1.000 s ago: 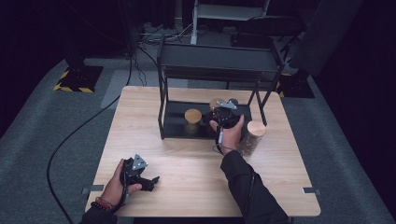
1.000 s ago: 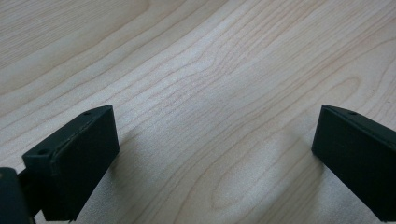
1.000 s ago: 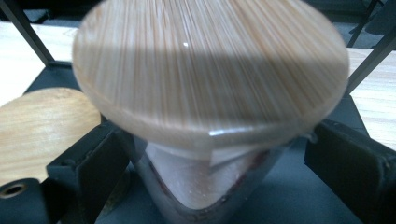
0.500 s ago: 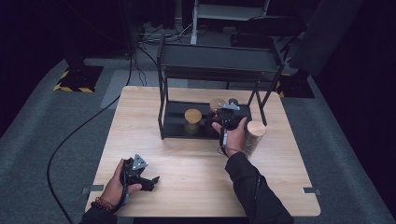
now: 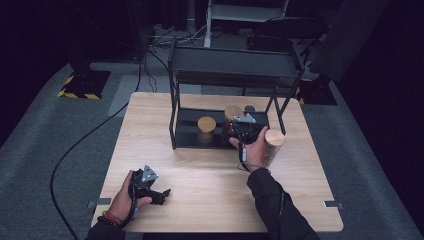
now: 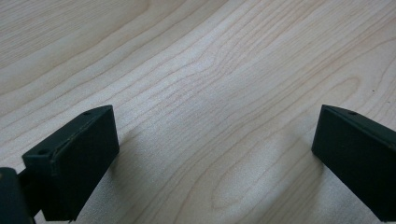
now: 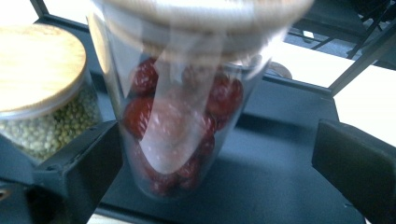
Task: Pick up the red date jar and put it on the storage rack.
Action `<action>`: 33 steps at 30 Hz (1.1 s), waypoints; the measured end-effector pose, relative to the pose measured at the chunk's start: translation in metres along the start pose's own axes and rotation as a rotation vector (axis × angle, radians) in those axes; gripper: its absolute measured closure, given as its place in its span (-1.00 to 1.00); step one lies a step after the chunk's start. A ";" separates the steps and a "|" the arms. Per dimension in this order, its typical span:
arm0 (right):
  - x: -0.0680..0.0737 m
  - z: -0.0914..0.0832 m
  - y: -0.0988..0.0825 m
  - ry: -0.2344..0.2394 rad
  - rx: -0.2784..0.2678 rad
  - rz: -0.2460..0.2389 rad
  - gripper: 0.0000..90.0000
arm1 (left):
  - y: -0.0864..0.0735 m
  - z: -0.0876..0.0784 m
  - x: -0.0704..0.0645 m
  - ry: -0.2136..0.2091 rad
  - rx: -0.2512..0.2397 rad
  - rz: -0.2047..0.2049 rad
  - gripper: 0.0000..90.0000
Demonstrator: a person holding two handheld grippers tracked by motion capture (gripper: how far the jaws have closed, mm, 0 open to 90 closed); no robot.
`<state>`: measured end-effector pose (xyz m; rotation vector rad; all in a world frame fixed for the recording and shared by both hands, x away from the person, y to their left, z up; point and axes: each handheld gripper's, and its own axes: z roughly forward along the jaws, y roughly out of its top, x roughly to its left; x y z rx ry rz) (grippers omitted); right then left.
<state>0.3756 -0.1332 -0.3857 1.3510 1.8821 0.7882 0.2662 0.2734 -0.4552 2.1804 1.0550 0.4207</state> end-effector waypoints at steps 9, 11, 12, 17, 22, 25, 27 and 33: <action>-0.006 -0.006 -0.011 0.034 -0.011 -0.061 -0.95 | 0.000 0.000 0.000 0.000 0.000 0.000 -0.99; -0.007 -0.008 -0.013 0.044 -0.015 -0.073 -0.94 | 0.000 0.000 0.000 0.000 0.000 0.000 -0.99; -0.008 -0.009 -0.014 0.048 -0.017 -0.079 -0.94 | 0.000 0.000 0.000 0.000 0.000 0.000 -0.99; -0.010 -0.016 -0.023 0.090 -0.032 -0.143 -0.95 | 0.000 0.000 0.000 0.000 0.000 0.000 -0.99; -0.011 -0.023 -0.032 0.121 -0.057 -0.194 -0.95 | 0.000 0.000 0.000 0.000 0.000 0.000 -0.99; -0.012 -0.027 -0.039 0.139 -0.065 -0.220 -0.95 | 0.000 0.000 0.000 0.000 0.001 0.000 -0.99; -0.014 -0.030 -0.043 0.148 -0.073 -0.238 -0.95 | 0.000 0.000 0.000 0.000 0.000 0.000 -0.99; -0.018 -0.037 -0.056 0.170 -0.082 -0.275 -0.95 | 0.000 0.000 0.000 0.000 0.000 0.000 -0.99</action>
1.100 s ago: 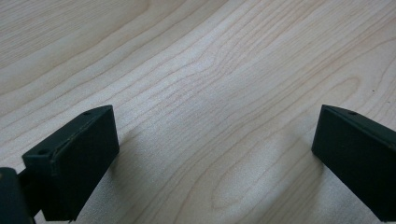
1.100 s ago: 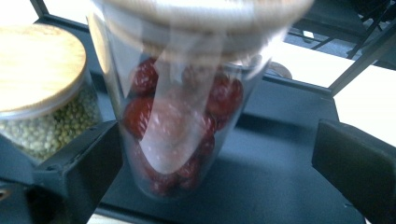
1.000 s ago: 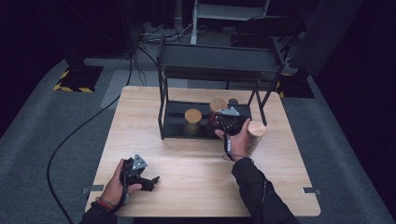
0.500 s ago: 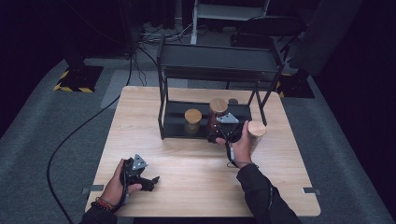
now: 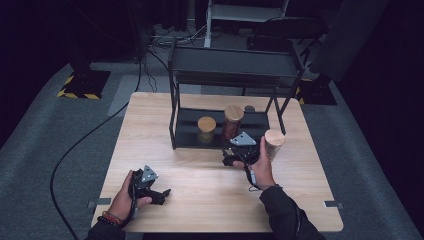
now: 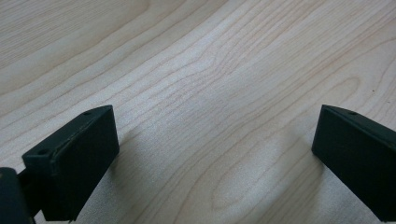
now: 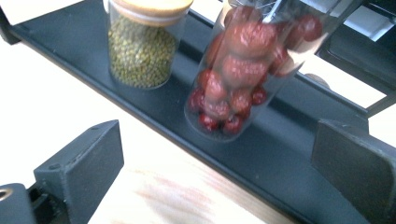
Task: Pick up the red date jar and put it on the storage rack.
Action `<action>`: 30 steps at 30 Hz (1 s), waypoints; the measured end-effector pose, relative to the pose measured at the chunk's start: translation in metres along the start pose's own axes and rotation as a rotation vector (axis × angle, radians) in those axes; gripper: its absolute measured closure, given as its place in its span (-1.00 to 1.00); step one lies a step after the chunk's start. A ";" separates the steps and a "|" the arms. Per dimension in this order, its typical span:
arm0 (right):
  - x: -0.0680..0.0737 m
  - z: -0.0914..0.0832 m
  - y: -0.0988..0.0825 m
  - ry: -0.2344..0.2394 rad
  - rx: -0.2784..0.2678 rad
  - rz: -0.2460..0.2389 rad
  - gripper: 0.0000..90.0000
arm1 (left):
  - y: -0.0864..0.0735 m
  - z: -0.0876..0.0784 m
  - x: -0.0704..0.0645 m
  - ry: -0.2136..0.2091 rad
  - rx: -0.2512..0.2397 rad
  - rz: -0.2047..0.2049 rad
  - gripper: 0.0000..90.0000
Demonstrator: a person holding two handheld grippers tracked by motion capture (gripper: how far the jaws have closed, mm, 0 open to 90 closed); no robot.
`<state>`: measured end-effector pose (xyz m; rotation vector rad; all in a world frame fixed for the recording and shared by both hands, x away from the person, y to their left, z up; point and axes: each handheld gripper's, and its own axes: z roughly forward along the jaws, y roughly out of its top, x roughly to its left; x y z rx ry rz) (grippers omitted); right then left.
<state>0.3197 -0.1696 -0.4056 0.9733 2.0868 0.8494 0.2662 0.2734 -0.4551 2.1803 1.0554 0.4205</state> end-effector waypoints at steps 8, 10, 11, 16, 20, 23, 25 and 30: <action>0.000 -0.009 -0.019 0.025 0.000 -0.043 -0.93 | 0.000 0.000 0.000 0.000 -0.001 -0.001 -0.99; 0.000 -0.011 -0.023 0.032 0.005 -0.054 -0.93 | 0.000 0.000 0.000 0.000 -0.001 -0.001 -0.99; 0.000 -0.012 -0.025 0.036 0.008 -0.057 -0.93 | 0.000 0.000 0.000 0.000 -0.001 -0.001 -0.99; -0.004 -0.018 -0.032 0.062 0.018 -0.080 -0.93 | 0.000 0.000 0.000 0.001 -0.001 -0.001 -0.99; -0.006 -0.021 -0.037 0.078 0.042 -0.101 -0.93 | 0.000 0.000 0.000 0.001 -0.001 -0.001 -0.99; -0.008 -0.023 -0.043 0.089 0.047 -0.118 -0.93 | 0.000 0.000 0.000 0.000 -0.001 -0.001 -0.99; -0.011 -0.026 -0.048 0.094 0.044 -0.125 -0.92 | 0.000 0.000 0.000 0.000 -0.001 -0.001 -0.99; -0.018 -0.031 -0.060 0.106 0.032 -0.132 -0.92 | 0.000 0.000 0.000 0.001 -0.001 -0.001 -0.99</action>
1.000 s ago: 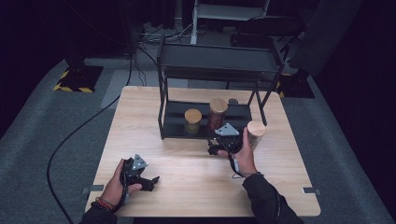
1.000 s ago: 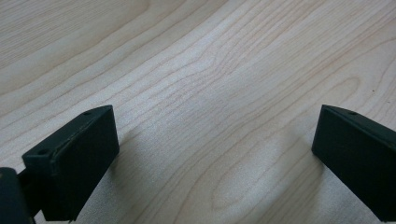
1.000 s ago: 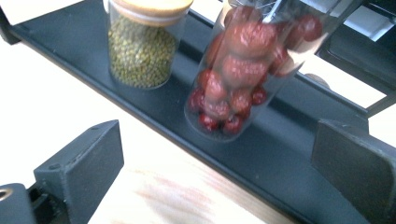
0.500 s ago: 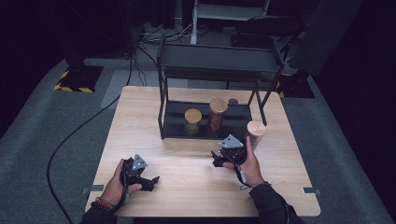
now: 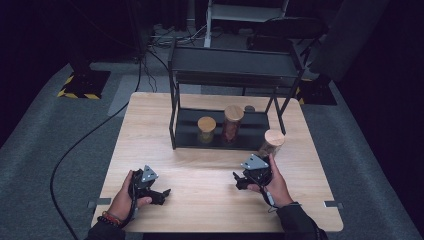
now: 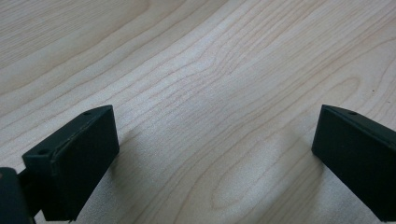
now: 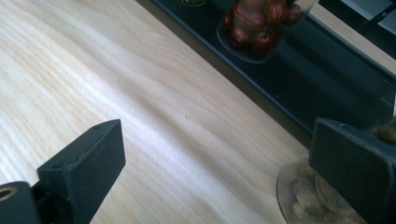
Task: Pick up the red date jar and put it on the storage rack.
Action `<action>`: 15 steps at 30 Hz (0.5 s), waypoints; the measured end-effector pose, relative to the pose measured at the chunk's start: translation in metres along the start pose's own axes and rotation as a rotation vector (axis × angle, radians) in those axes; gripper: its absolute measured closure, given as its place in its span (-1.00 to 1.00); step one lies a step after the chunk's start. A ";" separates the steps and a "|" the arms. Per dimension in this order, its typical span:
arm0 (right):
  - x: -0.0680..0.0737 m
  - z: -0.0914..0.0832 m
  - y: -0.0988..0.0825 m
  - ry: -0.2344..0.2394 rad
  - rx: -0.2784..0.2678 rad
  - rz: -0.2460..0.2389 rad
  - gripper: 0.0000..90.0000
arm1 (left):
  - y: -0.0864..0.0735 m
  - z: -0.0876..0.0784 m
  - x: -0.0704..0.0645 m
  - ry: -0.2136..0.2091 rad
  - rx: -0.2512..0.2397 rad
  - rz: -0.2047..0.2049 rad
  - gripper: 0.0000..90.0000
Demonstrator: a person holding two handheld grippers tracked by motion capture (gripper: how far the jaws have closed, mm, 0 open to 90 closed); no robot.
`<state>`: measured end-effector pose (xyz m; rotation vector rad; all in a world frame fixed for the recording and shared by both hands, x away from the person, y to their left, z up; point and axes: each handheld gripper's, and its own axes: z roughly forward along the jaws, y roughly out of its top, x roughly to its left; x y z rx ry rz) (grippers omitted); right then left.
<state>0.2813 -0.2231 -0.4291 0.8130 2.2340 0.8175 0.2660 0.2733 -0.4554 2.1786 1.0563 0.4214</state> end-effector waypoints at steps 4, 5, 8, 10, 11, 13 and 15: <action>-0.004 -0.003 -0.010 0.003 0.005 -0.009 -0.92 | 0.000 0.000 0.000 0.000 0.001 0.000 -0.99; -0.004 -0.004 -0.012 0.001 0.007 -0.011 -0.92 | 0.000 0.000 0.000 0.000 0.000 0.000 -0.99; -0.009 -0.008 -0.018 -0.003 0.018 -0.009 -0.92 | 0.000 0.000 0.000 0.000 0.001 0.000 -0.99; -0.011 -0.009 -0.022 -0.007 0.023 -0.006 -0.92 | 0.000 0.000 0.000 0.000 0.000 0.000 -0.99; -0.012 -0.010 -0.024 -0.009 0.024 -0.005 -0.92 | 0.000 0.000 0.000 0.000 0.000 0.000 -0.99; -0.014 -0.012 -0.028 -0.008 0.032 -0.004 -0.93 | 0.000 0.000 0.000 0.000 0.000 0.000 -0.99; -0.017 -0.014 -0.032 -0.007 0.038 -0.006 -0.93 | 0.000 0.000 0.000 0.000 0.001 0.000 -0.99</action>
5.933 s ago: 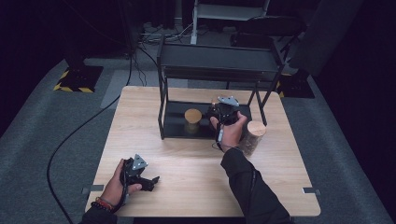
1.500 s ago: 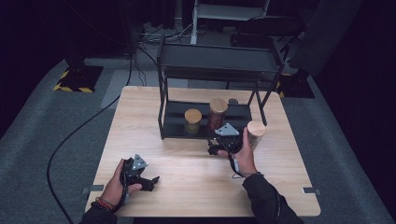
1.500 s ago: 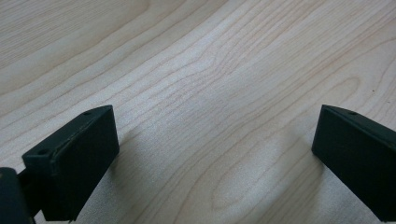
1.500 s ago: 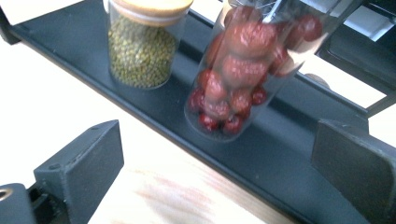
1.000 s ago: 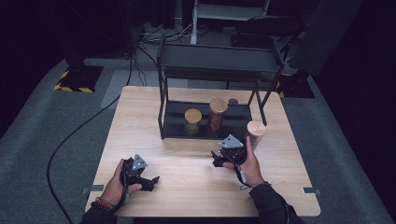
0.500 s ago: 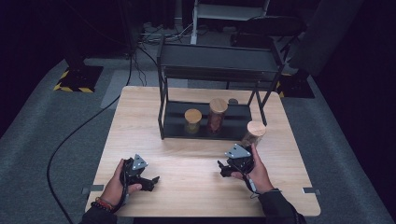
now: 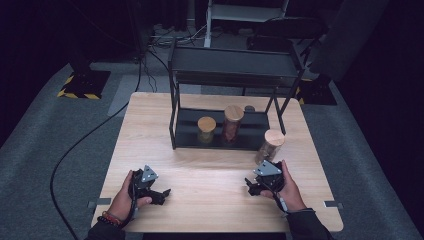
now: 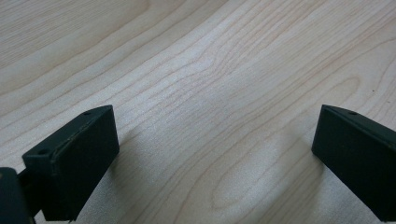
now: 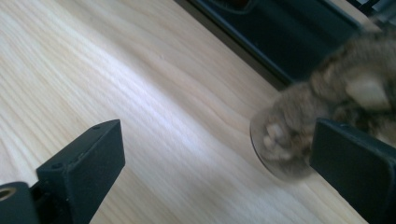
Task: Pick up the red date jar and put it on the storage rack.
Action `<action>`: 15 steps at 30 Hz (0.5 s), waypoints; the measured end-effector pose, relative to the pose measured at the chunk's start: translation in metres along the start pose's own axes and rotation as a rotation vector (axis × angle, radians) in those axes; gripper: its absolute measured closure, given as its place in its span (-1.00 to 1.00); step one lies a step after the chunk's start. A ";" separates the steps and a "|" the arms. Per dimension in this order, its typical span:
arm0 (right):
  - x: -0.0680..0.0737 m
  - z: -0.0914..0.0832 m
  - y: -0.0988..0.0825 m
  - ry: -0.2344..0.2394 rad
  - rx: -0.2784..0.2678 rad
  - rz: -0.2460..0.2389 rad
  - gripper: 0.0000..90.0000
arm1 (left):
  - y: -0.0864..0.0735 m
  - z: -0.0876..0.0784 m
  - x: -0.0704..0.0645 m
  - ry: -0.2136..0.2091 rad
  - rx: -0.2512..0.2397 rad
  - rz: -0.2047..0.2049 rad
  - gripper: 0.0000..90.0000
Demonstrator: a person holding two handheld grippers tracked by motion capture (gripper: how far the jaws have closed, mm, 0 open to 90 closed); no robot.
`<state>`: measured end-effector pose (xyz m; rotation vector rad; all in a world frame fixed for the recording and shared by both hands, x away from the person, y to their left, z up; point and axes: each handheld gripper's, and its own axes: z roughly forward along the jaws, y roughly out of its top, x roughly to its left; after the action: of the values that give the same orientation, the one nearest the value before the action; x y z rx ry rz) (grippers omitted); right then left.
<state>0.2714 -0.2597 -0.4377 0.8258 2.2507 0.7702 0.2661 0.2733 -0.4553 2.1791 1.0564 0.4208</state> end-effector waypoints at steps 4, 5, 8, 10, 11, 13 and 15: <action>-0.005 -0.004 -0.008 -0.008 0.015 0.010 -0.93 | 0.000 0.000 0.000 0.000 0.000 0.000 -0.99; -0.006 -0.005 -0.010 -0.011 0.020 0.012 -0.93 | 0.000 0.000 0.000 0.000 0.000 0.000 -0.99; -0.007 -0.007 -0.015 -0.018 0.031 0.014 -0.93 | 0.000 0.000 0.000 0.000 0.000 0.000 -0.99; -0.008 -0.008 -0.019 -0.019 0.036 0.018 -0.93 | 0.000 0.000 0.000 0.000 0.000 0.000 -0.99; -0.008 -0.009 -0.020 -0.020 0.043 0.019 -0.93 | 0.000 0.000 0.000 0.000 0.000 0.000 -0.99; -0.009 -0.010 -0.023 -0.020 0.046 0.021 -0.93 | 0.000 0.000 0.000 0.000 0.000 0.000 -0.99; -0.011 -0.011 -0.026 -0.016 0.049 0.027 -0.93 | 0.000 0.000 0.000 0.000 0.000 0.000 -0.99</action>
<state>0.2616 -0.2872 -0.4445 0.8842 2.2558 0.7212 0.2661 0.2733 -0.4553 2.1793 1.0563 0.4210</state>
